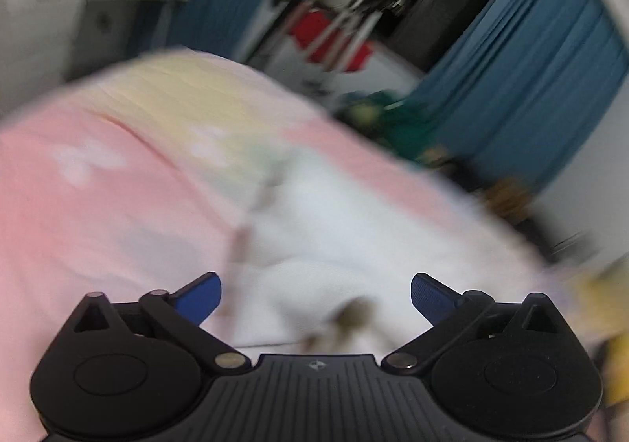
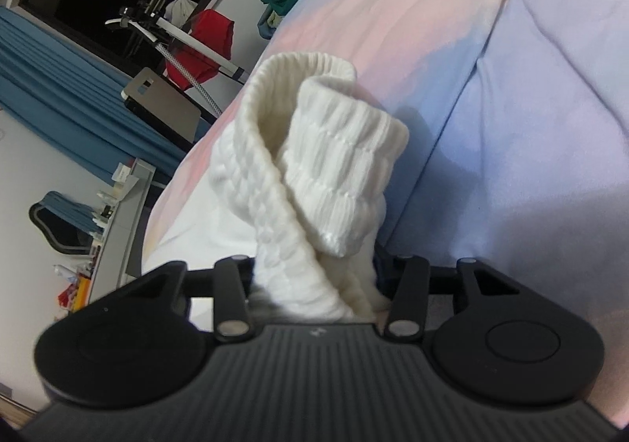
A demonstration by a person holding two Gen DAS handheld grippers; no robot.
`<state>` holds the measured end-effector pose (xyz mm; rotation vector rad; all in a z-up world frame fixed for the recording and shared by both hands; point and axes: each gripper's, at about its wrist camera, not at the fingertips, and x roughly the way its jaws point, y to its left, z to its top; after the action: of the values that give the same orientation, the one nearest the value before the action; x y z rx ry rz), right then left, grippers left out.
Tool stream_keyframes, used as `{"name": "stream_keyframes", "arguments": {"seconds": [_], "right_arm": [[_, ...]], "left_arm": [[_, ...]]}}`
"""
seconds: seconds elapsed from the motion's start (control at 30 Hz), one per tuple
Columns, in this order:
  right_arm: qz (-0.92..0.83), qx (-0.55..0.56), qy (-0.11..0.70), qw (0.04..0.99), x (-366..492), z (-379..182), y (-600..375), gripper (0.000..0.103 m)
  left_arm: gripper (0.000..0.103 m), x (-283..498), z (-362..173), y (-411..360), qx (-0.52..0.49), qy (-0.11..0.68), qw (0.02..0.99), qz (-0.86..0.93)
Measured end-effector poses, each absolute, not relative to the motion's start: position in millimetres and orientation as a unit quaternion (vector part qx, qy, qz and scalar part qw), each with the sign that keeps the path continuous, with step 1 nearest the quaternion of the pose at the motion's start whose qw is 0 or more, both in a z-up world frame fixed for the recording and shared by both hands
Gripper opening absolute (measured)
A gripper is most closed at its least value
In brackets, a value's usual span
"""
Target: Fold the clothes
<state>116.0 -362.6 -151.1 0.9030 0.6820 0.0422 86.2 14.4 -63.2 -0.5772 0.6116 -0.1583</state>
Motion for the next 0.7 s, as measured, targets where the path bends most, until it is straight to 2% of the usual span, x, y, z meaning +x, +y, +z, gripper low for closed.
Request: {"name": "stream_keyframes", "arguments": {"seconds": [0.1, 0.3, 0.53, 0.7], "right_arm": [[0.019, 0.428, 0.322, 0.844, 118.2, -151.1, -361.1, 0.049], [0.020, 0.437, 0.317, 0.841, 127.6, -151.9, -358.2, 0.049], [0.027, 0.450, 0.306, 0.838, 124.5, -153.8, -362.2, 0.049], [0.069, 0.460, 0.255, 0.848, 117.4, -135.9, -363.7, 0.049]], "left_arm": [[0.103, 99.9, -69.2, 29.4, -0.340, 0.293, 0.890, -0.083], [0.103, 153.4, -115.4, 44.2, -0.385, 0.369, 0.843, -0.074], [0.103, 172.6, -128.8, 29.7, -0.359, 0.400, 0.831, -0.138], [0.103, 172.5, -133.5, 27.9, -0.362, 0.405, 0.826, -0.152]]}}
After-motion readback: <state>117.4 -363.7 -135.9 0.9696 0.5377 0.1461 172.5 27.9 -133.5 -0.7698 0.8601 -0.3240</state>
